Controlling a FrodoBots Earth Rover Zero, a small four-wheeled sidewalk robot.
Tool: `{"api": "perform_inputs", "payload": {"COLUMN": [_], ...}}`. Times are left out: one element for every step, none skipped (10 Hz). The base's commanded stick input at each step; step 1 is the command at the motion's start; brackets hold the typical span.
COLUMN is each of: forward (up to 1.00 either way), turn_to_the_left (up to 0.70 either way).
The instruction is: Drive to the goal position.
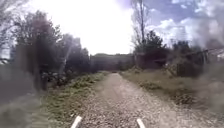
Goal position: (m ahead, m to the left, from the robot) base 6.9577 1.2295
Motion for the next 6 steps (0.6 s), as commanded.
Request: {"api": "perform_inputs", "payload": {"forward": [0.70, 0.70, 0.70, 0.70, 0.70, 0.70], "turn_to_the_left": [0.00, 0.00, 0.00, 0.00, 0.00, 0.00]}}
